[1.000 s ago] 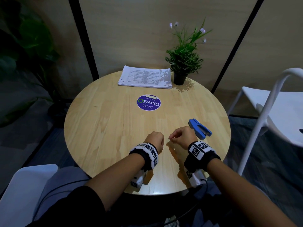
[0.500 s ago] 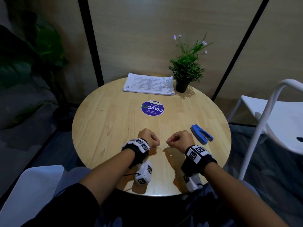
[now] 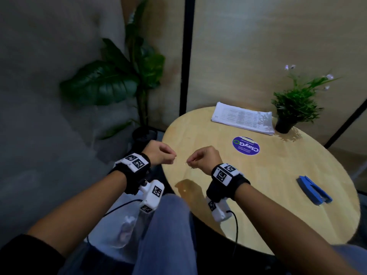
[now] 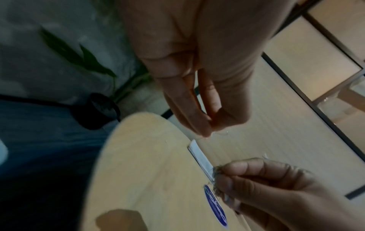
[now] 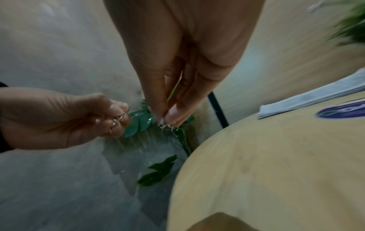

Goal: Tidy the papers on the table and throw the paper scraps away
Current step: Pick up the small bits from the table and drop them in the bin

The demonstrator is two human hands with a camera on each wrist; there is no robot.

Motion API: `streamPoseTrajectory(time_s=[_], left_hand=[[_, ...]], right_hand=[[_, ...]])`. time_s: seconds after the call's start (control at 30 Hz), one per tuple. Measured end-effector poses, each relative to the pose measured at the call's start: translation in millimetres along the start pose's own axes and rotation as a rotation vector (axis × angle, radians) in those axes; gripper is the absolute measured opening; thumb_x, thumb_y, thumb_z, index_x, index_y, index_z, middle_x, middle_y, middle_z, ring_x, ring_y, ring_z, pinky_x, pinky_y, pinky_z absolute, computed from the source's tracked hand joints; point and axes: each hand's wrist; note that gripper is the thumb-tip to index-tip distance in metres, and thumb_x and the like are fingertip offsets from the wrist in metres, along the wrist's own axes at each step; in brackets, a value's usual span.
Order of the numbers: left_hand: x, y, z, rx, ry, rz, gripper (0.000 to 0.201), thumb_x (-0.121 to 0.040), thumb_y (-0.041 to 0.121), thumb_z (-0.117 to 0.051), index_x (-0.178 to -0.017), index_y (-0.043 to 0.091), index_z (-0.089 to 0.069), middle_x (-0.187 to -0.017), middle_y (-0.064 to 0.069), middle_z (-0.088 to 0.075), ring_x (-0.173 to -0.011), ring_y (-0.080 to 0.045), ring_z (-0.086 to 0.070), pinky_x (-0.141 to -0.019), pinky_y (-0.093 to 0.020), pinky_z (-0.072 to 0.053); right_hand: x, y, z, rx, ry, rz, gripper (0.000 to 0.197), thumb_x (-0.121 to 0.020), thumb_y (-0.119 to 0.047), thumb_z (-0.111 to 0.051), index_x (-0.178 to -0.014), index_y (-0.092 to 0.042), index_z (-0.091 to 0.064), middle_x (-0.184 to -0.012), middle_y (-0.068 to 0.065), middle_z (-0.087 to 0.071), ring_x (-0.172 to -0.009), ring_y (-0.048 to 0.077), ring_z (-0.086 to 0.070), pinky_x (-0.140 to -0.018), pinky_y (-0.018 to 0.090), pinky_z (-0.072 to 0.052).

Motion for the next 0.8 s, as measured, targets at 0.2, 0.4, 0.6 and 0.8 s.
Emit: streamPoseTrajectory(time_s=[0.2, 0.4, 0.6, 0.8], left_hand=[[24, -62, 82, -0.074, 0.1, 0.091, 0.027, -0.074, -0.008, -0.069, -0.058, 0.014, -0.067, -0.038, 0.01, -0.06, -0.037, 0.004, -0.055, -0.045, -0.009, -0.048], [38, -124, 116, -0.105, 0.109, 0.224, 0.028, -0.073, -0.01, -0.068, -0.055, 0.01, -0.063, -0.035, 0.007, -0.058, -0.035, -0.001, -0.057, -0.044, -0.012, -0.051], [40, -167, 124, -0.156, 0.082, 0.313, 0.028, -0.07, -0.006, -0.07, -0.054, 0.016, -0.067, -0.038, 0.01, -0.061, -0.04, -0.001, -0.059, -0.051, -0.014, -0.054], [37, -185, 127, -0.162, 0.042, 0.363, 0.028, -0.069, -0.006, -0.075, -0.054, 0.017, -0.068, -0.046, 0.006, -0.063, -0.048, -0.01, -0.062, -0.056, -0.018, -0.057]], right_hand=[[-17, -60, -95, 0.087, -0.136, 0.104, 0.008, -0.075, -0.007, -0.075, -0.082, -0.005, -0.076, -0.078, 0.013, -0.073, -0.064, 0.014, -0.063, -0.066, 0.015, -0.052], [-25, -78, -163, 0.222, -0.285, 0.131, 0.006, -0.077, -0.006, -0.071, -0.081, -0.008, -0.076, -0.084, 0.01, -0.075, -0.054, 0.0, -0.054, -0.051, 0.004, -0.042], [-31, -79, -203, 0.353, -0.383, 0.103, 0.01, -0.078, -0.002, -0.068, -0.08, -0.007, -0.075, -0.089, 0.013, -0.075, -0.086, 0.022, -0.07, -0.08, 0.028, -0.056], [-37, -78, -225, 0.429, -0.401, 0.038, 0.029, -0.074, -0.006, -0.072, -0.053, -0.023, -0.063, -0.086, 0.009, -0.075, -0.083, 0.02, -0.071, -0.076, 0.025, -0.056]])
Point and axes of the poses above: each hand's wrist, its own x-axis away from the middle knuckle, its own z-axis out of the back of the hand, y = z × x
